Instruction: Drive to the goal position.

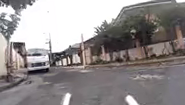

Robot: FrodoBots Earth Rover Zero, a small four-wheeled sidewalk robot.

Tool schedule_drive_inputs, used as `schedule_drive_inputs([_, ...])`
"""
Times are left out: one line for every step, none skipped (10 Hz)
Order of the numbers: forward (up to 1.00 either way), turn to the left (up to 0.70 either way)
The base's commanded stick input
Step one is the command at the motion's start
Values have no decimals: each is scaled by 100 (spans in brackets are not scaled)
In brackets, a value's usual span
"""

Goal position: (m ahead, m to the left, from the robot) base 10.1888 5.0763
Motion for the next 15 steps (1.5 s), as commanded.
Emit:
schedule_drive_inputs([85,34])
schedule_drive_inputs([85,34])
schedule_drive_inputs([85,34])
schedule_drive_inputs([85,27])
schedule_drive_inputs([85,12])
schedule_drive_inputs([85,0])
schedule_drive_inputs([85,0])
schedule_drive_inputs([85,0])
schedule_drive_inputs([85,0])
schedule_drive_inputs([85,0])
schedule_drive_inputs([85,0])
schedule_drive_inputs([85,0])
schedule_drive_inputs([85,0])
schedule_drive_inputs([85,0])
schedule_drive_inputs([85,0])
